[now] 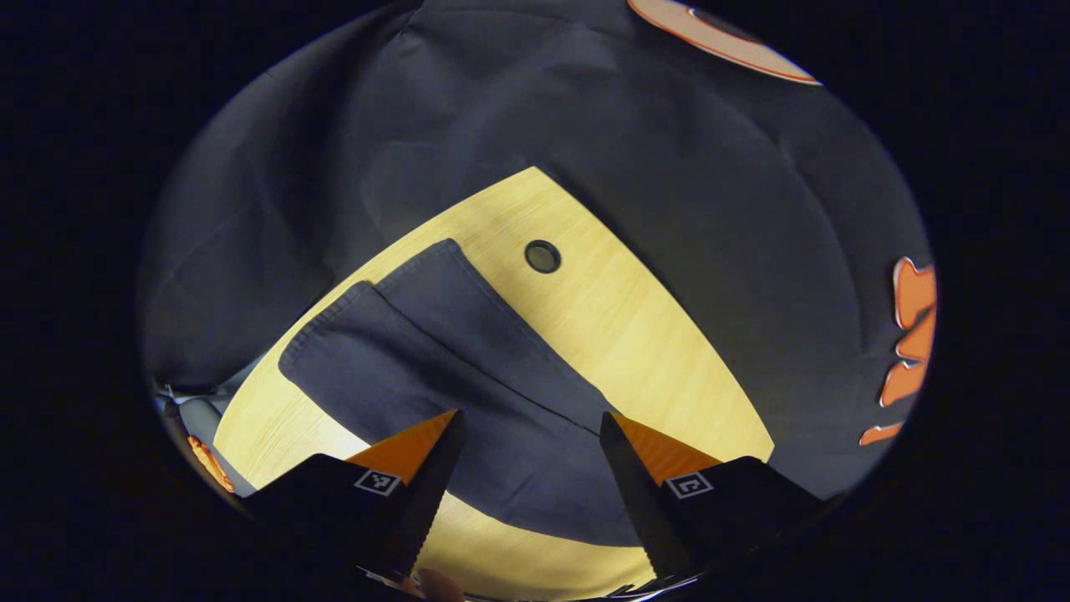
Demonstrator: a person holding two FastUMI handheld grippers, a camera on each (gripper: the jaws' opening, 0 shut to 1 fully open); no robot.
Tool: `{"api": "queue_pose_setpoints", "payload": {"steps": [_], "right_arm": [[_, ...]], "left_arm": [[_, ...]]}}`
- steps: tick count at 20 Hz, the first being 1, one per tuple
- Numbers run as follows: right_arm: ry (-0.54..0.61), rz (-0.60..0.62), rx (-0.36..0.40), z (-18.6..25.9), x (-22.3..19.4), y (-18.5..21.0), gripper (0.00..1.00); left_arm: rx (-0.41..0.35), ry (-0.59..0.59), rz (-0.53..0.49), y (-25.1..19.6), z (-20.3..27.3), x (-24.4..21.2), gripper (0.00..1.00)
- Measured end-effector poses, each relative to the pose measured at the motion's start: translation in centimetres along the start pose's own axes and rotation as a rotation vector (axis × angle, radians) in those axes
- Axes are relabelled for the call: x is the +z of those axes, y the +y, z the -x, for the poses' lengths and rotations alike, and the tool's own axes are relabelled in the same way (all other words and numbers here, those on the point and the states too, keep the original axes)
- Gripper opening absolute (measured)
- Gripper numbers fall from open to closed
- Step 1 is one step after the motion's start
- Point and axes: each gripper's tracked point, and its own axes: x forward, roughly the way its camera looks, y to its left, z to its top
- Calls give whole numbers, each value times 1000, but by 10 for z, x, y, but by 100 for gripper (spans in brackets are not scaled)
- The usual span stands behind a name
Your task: Grasp the waist and the cuffs of the jeans and fold them to make the two legs overlap; first hold the waist and fold one-third of the jeans toward the cuffs, then hold the cuffs and fold the remaining one-third in the same direction to finish folding.
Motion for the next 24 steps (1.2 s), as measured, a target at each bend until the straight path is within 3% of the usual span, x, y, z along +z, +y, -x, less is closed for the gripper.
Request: {"api": "queue_pose_setpoints", "payload": {"steps": [6, 10, 16, 24], "right_arm": [[-46, -52, -11, 33, -25, -75, 98], [-49, -98, -53, 11, -36, -115, 98], [-37, -151, -45, -33, -39, -119, 98], [-83, -188, -12, -69, -15, -110, 93]], "left_arm": [[-137, -49, -147, -13, 40, -78, 98], [-178, -67, -255, -14, 61, -132, 98], [-162, -88, -352, -31, 52, -194, 98], [-188, -105, -348, -29, 56, -183, 98]]}}
